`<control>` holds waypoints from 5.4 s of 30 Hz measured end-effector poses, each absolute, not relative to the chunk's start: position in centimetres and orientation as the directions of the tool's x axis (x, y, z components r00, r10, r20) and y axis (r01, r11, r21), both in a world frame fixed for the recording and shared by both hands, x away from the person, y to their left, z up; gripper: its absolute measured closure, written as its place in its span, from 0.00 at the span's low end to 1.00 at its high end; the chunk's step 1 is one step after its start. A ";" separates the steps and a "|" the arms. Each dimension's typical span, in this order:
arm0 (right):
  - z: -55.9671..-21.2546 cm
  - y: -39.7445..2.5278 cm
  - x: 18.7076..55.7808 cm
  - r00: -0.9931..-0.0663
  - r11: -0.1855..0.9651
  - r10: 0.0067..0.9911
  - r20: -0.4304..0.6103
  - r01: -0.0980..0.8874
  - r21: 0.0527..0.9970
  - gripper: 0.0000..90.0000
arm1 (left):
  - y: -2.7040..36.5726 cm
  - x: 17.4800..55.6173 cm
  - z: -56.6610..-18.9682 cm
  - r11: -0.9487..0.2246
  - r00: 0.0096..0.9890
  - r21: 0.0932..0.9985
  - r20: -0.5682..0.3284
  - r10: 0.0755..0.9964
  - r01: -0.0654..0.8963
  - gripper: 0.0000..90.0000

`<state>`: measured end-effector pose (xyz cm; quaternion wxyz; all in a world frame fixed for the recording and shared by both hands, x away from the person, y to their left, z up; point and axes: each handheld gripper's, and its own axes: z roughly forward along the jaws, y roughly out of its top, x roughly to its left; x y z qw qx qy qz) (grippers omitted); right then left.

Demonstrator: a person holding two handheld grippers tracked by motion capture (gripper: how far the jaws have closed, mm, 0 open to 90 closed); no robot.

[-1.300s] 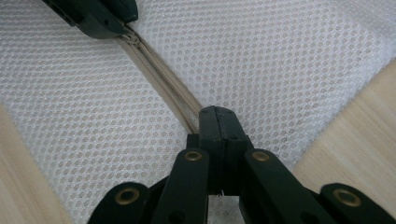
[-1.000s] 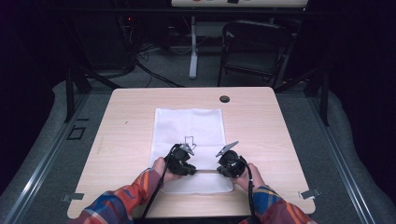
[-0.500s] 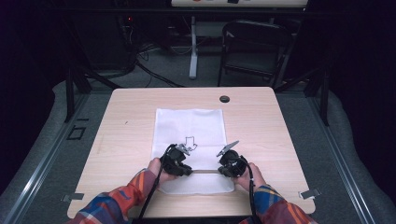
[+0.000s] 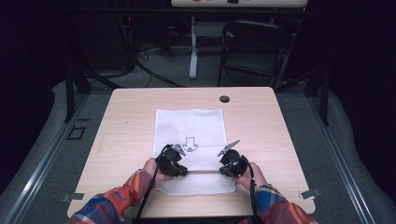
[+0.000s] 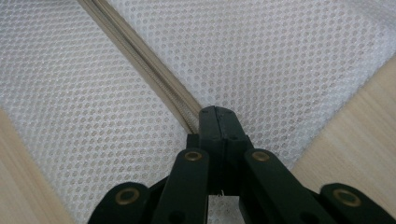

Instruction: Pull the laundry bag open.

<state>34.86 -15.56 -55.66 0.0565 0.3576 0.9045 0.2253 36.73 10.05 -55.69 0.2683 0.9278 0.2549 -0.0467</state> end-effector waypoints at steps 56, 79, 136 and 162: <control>-55.4 -16.2 34.9 -0.731 0.656 0.681 0.042 0.635 0.408 1.00 | 15.0 36.9 -55.3 -0.692 0.817 0.443 -0.219 0.533 0.570 0.90; -55.3 -16.0 35.1 -0.743 0.676 0.668 0.032 0.625 0.390 1.00 | 16.4 36.6 -55.1 -0.674 0.801 0.446 -0.214 0.559 0.590 0.90; -55.3 -17.0 35.2 -0.758 0.674 0.651 0.027 0.594 0.439 0.92 | 20.8 36.1 -54.4 -0.619 0.723 0.418 -0.155 0.673 0.665 0.70; -51.6 -24.4 34.1 -0.548 0.460 0.837 -0.007 0.696 0.552 0.04 | 26.6 34.9 -52.9 -0.419 0.542 0.489 -0.138 0.829 0.765 0.15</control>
